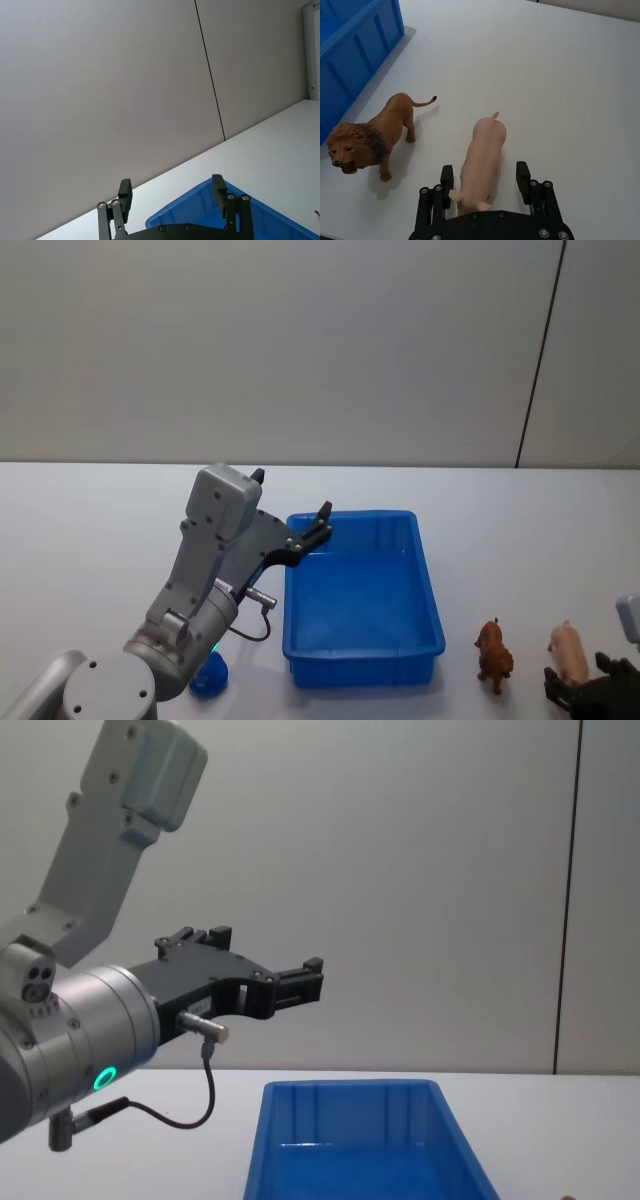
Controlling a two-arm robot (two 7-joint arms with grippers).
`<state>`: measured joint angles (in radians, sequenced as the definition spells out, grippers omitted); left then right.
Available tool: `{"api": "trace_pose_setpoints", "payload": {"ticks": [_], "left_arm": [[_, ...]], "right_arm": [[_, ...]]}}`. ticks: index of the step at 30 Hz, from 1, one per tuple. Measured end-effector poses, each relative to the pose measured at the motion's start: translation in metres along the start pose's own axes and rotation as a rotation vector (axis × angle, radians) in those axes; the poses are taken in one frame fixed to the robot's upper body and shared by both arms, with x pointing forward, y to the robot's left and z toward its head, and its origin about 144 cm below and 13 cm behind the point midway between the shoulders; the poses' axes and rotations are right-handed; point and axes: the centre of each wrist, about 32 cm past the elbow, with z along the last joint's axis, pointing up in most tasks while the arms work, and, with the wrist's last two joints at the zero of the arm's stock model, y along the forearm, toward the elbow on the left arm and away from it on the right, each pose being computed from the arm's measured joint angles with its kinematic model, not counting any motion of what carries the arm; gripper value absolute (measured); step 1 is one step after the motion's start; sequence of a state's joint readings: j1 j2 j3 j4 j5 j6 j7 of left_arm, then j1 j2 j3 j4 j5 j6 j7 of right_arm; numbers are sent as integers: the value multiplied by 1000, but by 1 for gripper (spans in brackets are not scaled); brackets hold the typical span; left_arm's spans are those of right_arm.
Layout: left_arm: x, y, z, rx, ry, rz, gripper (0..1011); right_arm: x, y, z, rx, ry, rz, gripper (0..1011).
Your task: Pick up the two dolls from the table and place them into the box.
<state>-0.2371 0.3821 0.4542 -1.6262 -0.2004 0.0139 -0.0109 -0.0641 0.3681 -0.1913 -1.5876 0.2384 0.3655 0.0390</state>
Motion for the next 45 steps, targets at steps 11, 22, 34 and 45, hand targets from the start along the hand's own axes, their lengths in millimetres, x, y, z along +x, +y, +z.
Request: {"api": "trace_pose_setpoints", "payload": {"ticks": [11, 22, 34, 45], "left_arm": [[0, 0, 0, 0, 0, 0, 1001], [0, 0, 0, 0, 0, 0, 1001], [0, 0, 0, 0, 0, 0, 1001], [0, 0, 0, 0, 0, 0, 1001]], "right_arm": [[1, 4, -2, 6, 41, 17, 459], [3, 5, 2, 82, 45, 18, 363], [4, 7, 28, 237, 21, 28, 362], [-9, 14, 72, 374, -15, 126, 363]]}}
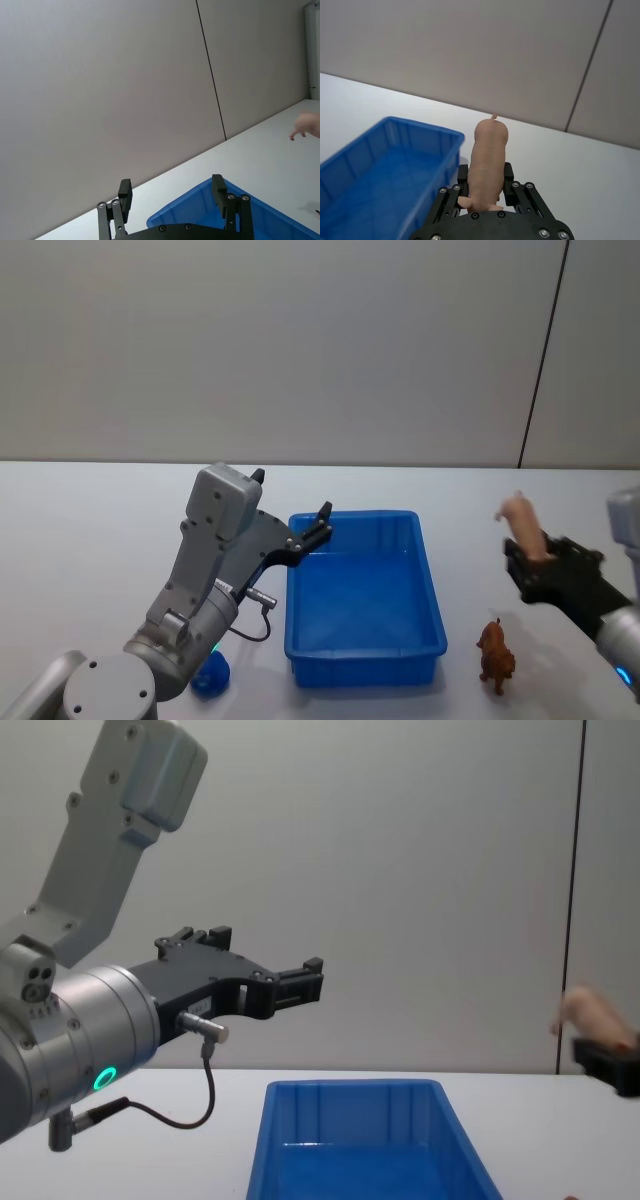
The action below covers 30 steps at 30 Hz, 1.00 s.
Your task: Pick up the two dolls from the table and place them into the box.
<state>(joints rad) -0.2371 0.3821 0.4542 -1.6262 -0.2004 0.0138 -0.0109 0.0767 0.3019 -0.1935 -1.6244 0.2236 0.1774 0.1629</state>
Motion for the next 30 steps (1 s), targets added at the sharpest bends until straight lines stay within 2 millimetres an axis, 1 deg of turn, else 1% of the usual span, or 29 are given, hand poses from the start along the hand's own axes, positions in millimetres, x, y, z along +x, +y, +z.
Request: {"api": "trace_pose_setpoints", "payload": {"ticks": [5, 8, 9, 12, 16, 19, 21, 23, 24, 25, 26, 27, 28, 30], "left_arm": [[0, 0, 0, 0, 0, 0, 1001], [0, 0, 0, 0, 0, 0, 1001], [0, 0, 0, 0, 0, 0, 1001], [0, 0, 0, 0, 0, 0, 1001], [0, 0, 0, 0, 0, 0, 1001], [0, 0, 0, 0, 0, 0, 1001], [0, 0, 0, 0, 0, 0, 1001], [0, 0, 0, 0, 0, 0, 1001], [0, 0, 0, 0, 0, 0, 1001], [0, 0, 0, 0, 0, 0, 1001], [0, 0, 0, 0, 0, 0, 1001], [0, 0, 0, 0, 0, 0, 1001], [0, 0, 0, 0, 0, 0, 1001], [0, 0, 0, 0, 0, 0, 1001]], "right_arm": [[-8, 11, 12, 19, -9, 57, 362], [-19, 22, 21, 15, -13, 110, 363], [-19, 22, 21, 15, -13, 110, 363], [-31, 33, 28, -3, -16, 160, 363], [-40, 39, 32, -21, -21, 192, 362], [-50, 47, 34, -51, -27, 227, 363], [-53, 49, 35, -60, -29, 238, 394], [-59, 52, 36, -75, -32, 253, 473], [-60, 52, 36, -77, -32, 256, 473], [-63, 54, 36, -85, -35, 263, 536], [-64, 54, 36, -87, -36, 265, 547], [-66, 55, 36, -90, -37, 268, 578], [-68, 55, 36, -94, -39, 272, 634], [-69, 56, 36, -98, -41, 274, 679]]}}
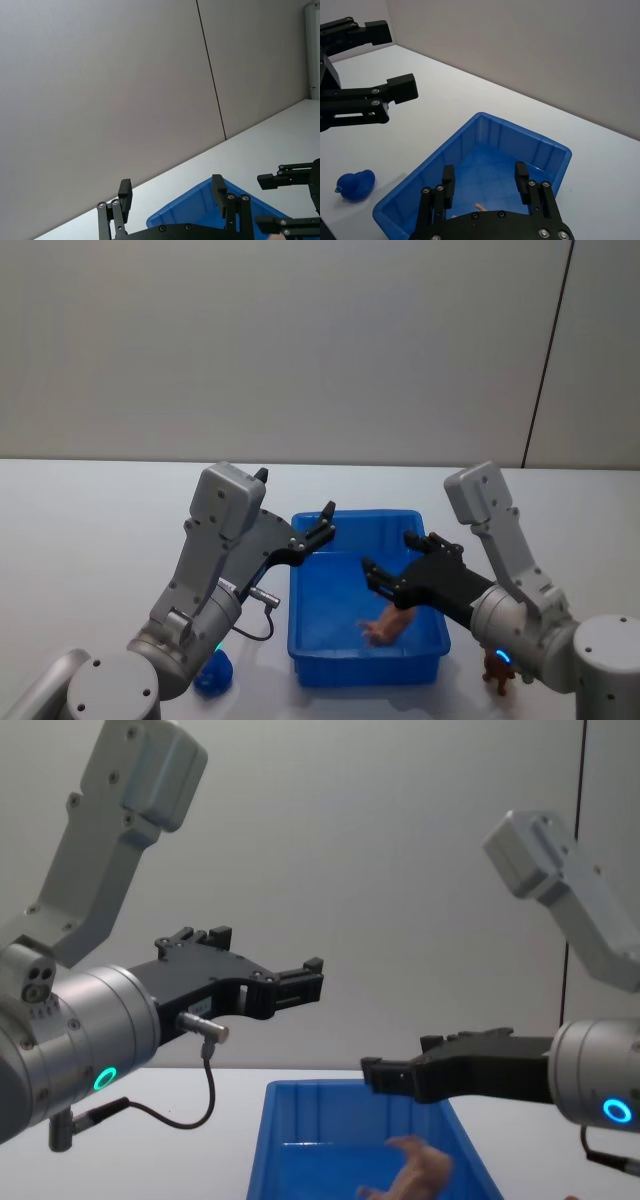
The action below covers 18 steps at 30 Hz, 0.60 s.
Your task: Pick up the two dolls from the table and place them into the box.
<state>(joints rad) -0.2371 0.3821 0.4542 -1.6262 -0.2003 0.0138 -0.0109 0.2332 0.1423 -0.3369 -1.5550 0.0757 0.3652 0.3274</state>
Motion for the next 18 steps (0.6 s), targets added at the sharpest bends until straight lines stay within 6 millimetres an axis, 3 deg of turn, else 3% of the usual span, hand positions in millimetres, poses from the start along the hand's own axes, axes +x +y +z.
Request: {"api": "trace_pose_setpoints", "payload": {"ticks": [4, 11, 18], "left_arm": [[0, 0, 0, 0, 0, 0, 1001], [0, 0, 0, 0, 0, 0, 1001], [0, 0, 0, 0, 0, 0, 1001]], "right_arm": [[-2, 1, 0, -4, -4, -1, 827], [-1, -4, -3, -6, -4, -30, 1001], [6, -16, -12, -11, 4, -72, 1001]]}}
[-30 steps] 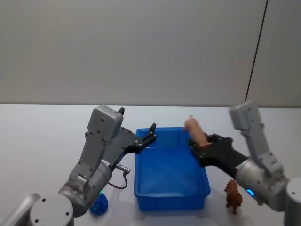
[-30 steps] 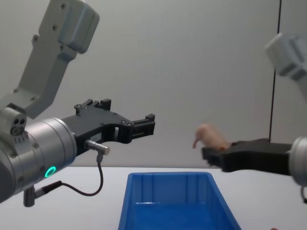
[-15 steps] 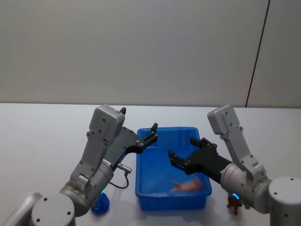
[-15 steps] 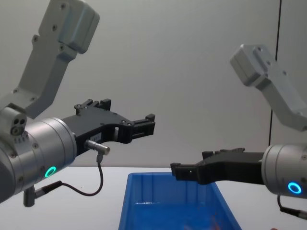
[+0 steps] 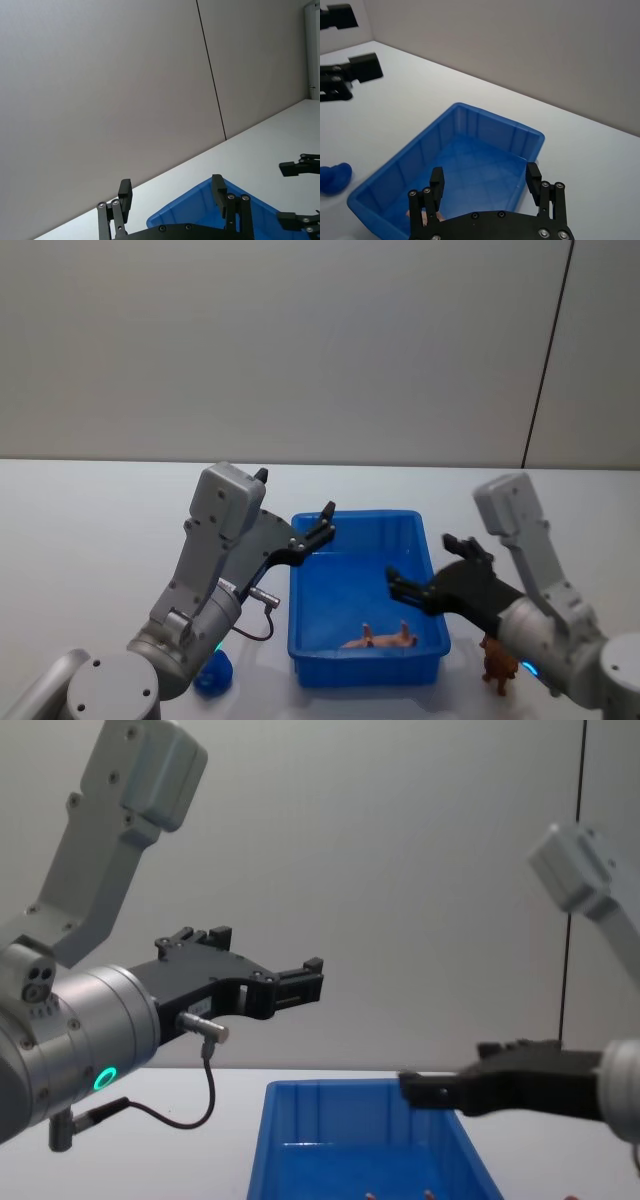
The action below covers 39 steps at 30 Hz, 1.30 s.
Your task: Pick up the two dolls from the table and place them into the box.
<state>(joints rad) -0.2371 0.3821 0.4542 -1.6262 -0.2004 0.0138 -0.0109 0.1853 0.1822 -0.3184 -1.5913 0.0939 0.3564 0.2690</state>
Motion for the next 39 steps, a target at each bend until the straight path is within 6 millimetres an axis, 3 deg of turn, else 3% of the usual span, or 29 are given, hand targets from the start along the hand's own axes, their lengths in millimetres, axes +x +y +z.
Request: {"api": "trace_pose_setpoints", "payload": {"ticks": [19, 39], "left_arm": [[0, 0, 0, 0, 0, 0, 1001], [0, 0, 0, 0, 0, 0, 1001]], "right_arm": [[19, -37, -35, -81, -13, -79, 1001], [26, -41, -50, -184, -17, -105, 1001]]}}
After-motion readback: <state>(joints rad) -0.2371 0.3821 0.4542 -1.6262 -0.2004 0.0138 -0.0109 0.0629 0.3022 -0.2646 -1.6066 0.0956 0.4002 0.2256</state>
